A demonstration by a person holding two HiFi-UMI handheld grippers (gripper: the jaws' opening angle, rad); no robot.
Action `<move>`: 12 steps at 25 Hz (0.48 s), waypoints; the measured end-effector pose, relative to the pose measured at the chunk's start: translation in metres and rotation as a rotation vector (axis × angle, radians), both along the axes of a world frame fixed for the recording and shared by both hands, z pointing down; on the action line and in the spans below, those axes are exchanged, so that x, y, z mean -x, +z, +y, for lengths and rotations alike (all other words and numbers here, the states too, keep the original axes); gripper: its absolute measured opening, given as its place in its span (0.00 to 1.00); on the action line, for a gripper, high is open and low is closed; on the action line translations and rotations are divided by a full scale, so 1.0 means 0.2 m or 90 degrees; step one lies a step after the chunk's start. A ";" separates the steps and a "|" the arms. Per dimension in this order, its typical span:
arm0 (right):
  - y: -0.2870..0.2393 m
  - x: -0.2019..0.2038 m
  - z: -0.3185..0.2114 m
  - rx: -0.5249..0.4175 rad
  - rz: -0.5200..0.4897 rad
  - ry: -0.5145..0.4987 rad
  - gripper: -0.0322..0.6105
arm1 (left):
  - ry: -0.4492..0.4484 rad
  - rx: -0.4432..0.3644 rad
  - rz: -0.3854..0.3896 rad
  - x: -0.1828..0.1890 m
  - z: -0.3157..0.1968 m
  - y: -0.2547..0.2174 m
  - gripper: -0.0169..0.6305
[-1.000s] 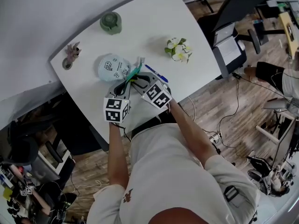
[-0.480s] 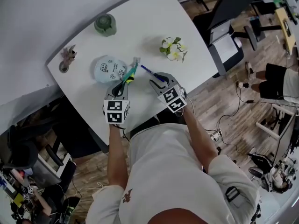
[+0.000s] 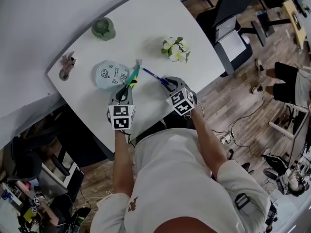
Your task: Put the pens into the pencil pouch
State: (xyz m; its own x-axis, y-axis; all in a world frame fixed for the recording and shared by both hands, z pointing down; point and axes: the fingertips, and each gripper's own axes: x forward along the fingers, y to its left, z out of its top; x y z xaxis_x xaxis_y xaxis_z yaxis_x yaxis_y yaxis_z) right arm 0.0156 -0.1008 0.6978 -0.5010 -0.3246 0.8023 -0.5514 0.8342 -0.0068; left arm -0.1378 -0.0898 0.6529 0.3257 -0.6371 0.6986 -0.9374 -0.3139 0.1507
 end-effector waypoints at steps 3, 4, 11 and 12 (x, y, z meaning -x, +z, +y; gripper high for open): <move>0.01 0.00 0.01 -0.002 0.000 -0.008 0.15 | 0.001 0.001 0.000 0.00 0.00 0.00 0.04; 0.01 0.01 0.02 -0.004 0.003 -0.014 0.15 | 0.000 0.001 0.000 0.00 0.00 0.00 0.04; -0.01 -0.01 0.02 0.011 0.002 -0.017 0.14 | -0.004 -0.001 0.005 0.00 0.00 0.00 0.04; -0.02 -0.01 0.02 0.010 -0.001 -0.015 0.14 | -0.005 -0.002 0.006 0.01 0.00 0.00 0.04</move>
State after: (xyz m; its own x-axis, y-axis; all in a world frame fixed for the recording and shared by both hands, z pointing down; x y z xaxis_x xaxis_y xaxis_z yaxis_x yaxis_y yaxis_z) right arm 0.0181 -0.0958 0.6935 -0.5098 -0.3000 0.8063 -0.5316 0.8468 -0.0211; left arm -0.1390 -0.0892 0.6527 0.3267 -0.6422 0.6935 -0.9386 -0.3067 0.1581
